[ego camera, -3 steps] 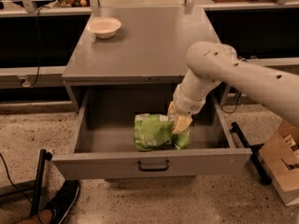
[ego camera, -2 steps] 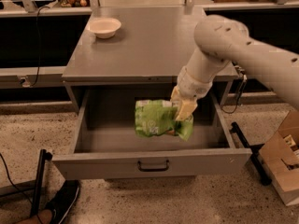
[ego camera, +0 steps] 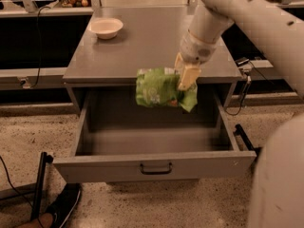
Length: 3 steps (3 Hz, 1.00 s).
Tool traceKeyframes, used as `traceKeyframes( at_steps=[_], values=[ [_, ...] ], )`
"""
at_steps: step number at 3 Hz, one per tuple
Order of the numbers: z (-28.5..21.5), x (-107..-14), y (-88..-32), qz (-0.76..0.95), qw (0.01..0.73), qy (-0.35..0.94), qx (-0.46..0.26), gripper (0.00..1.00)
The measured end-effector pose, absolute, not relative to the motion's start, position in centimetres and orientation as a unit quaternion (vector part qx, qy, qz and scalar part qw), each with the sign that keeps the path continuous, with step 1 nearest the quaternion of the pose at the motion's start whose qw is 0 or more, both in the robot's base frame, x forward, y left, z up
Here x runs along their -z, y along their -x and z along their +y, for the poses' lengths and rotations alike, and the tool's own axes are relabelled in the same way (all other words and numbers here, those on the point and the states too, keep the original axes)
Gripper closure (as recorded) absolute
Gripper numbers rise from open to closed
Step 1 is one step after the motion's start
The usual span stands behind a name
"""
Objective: Pick green rice chip bag from top drawer and place on counter
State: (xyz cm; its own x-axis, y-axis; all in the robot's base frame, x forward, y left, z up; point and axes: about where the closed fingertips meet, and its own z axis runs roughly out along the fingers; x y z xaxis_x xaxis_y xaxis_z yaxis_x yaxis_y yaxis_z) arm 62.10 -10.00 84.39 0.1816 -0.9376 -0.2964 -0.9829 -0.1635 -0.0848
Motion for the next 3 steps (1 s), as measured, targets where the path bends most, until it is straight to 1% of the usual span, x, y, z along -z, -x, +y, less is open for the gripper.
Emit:
traceKeyframes(
  at_steps=[2, 3],
  values=[
    [-10.0, -91.3, -69.2, 0.713, 0.188, 0.674, -0.050, 1.00],
    [-10.4, -91.3, -72.0, 0.767, 0.181, 0.614, -0.043, 1.00]
  ],
)
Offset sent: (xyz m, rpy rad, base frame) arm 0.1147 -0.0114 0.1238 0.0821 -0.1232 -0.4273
